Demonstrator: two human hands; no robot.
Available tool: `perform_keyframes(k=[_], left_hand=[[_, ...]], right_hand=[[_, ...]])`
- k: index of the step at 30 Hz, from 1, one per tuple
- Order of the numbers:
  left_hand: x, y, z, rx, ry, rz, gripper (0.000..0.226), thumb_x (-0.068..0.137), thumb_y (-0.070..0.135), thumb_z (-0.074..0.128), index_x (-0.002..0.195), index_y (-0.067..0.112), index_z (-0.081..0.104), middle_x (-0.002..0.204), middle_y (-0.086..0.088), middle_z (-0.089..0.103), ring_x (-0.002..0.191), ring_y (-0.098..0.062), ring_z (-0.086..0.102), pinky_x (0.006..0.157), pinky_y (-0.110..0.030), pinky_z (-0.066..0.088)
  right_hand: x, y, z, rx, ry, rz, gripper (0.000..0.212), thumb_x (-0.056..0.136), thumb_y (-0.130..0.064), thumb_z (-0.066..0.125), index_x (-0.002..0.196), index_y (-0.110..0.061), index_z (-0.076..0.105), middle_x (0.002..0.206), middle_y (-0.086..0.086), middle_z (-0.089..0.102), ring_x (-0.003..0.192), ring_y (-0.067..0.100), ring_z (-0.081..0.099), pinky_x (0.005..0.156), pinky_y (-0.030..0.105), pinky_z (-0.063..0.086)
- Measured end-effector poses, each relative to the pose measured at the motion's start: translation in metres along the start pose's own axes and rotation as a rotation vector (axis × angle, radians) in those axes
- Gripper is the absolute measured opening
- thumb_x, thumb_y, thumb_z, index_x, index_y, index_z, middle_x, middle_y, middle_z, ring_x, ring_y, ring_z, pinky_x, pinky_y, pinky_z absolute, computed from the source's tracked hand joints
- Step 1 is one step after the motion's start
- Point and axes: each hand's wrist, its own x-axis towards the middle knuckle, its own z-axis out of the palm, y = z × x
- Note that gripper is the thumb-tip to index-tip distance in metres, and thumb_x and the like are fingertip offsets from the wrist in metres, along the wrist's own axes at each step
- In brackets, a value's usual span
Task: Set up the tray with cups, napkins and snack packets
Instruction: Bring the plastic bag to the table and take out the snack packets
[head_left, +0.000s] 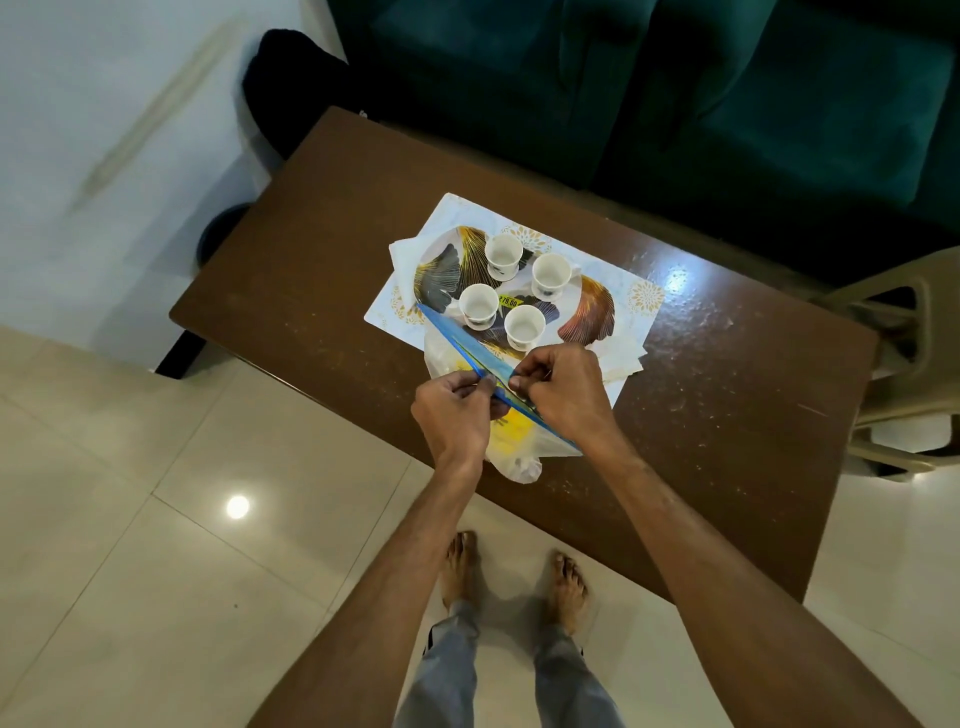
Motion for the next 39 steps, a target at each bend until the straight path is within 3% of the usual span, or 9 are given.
perform_keyframes(k=[5,9,12,18,22,26,32,36,39], left_hand=[[0.004,-0.009,-0.006,0.073,0.004,0.058,0.017,0.089,0.004,0.074,0.106,0.001,0.075,0.065,0.001,0.072,0.053,-0.014,0.072,0.06,-0.029,0.063],[0.004,-0.014,-0.011,0.062,-0.01,0.053,0.017,0.089,0.004,0.074,0.106,0.003,0.075,0.071,-0.006,0.074,0.056,-0.017,0.073,0.06,-0.031,0.063],[0.004,-0.012,-0.014,0.072,-0.051,0.084,0.009,0.087,0.006,0.076,0.096,0.007,0.077,0.063,0.001,0.074,0.055,-0.018,0.074,0.058,-0.03,0.063],[0.015,0.002,-0.022,0.093,0.016,0.113,0.019,0.081,0.02,0.083,0.097,0.014,0.073,0.065,0.0,0.075,0.051,-0.016,0.073,0.054,-0.032,0.062],[0.025,0.012,-0.021,0.09,0.028,0.138,0.017,0.081,0.009,0.078,0.074,0.023,0.072,0.054,0.003,0.072,0.049,-0.017,0.073,0.06,-0.035,0.063],[0.028,0.005,-0.031,0.111,0.094,0.127,0.003,0.08,0.008,0.078,0.082,0.009,0.077,0.051,0.005,0.07,0.046,-0.011,0.07,0.049,-0.025,0.057],[0.026,0.005,-0.036,0.206,-0.017,0.181,0.025,0.08,0.018,0.082,0.067,0.028,0.063,0.057,0.005,0.069,0.048,-0.014,0.071,0.06,-0.045,0.065],[0.032,0.017,-0.038,0.25,-0.001,0.186,0.018,0.076,0.035,0.076,0.078,0.026,0.061,0.073,-0.002,0.073,0.085,-0.035,0.073,0.075,-0.053,0.061],[0.035,0.021,-0.04,0.233,0.001,0.253,0.013,0.083,0.02,0.07,0.096,0.016,0.072,0.071,-0.004,0.075,0.076,-0.034,0.075,0.078,-0.052,0.061]], right_hand=[[0.004,0.007,0.003,0.05,0.043,0.061,0.009,0.084,-0.009,0.077,0.076,-0.007,0.075,0.063,0.007,0.07,0.053,0.018,0.064,0.06,0.036,0.058],[0.008,0.007,0.004,0.04,-0.057,0.052,0.006,0.083,-0.014,0.08,0.083,-0.009,0.076,0.073,0.006,0.072,0.068,0.023,0.07,0.069,0.044,0.061],[0.009,-0.001,0.008,-0.018,-0.11,-0.042,0.023,0.079,-0.027,0.084,0.097,-0.015,0.075,0.082,-0.001,0.072,0.079,0.019,0.068,0.072,0.035,0.055],[0.018,-0.018,0.021,-0.111,-0.072,-0.177,0.005,0.084,-0.014,0.075,0.088,-0.012,0.078,0.082,0.005,0.076,0.073,0.017,0.066,0.068,0.032,0.053],[0.018,-0.014,0.022,-0.098,-0.006,-0.139,0.002,0.082,-0.01,0.075,0.082,-0.01,0.076,0.073,0.004,0.072,0.065,0.015,0.061,0.064,0.025,0.042],[0.023,-0.007,0.02,-0.119,0.057,-0.087,0.004,0.084,-0.014,0.075,0.086,-0.01,0.076,0.075,0.004,0.071,0.072,0.02,0.064,0.068,0.031,0.05],[0.026,-0.029,0.03,-0.193,-0.093,-0.211,0.03,0.084,-0.028,0.078,0.112,-0.021,0.074,0.102,0.001,0.076,0.093,0.02,0.068,0.079,0.038,0.056],[0.03,-0.041,0.037,-0.218,-0.072,-0.335,0.013,0.083,-0.01,0.069,0.092,-0.012,0.079,0.086,0.009,0.077,0.082,0.027,0.069,0.069,0.039,0.055],[0.033,-0.04,0.036,-0.224,-0.026,-0.327,0.009,0.083,-0.012,0.072,0.089,-0.01,0.079,0.083,0.009,0.077,0.08,0.027,0.068,0.066,0.036,0.052]])
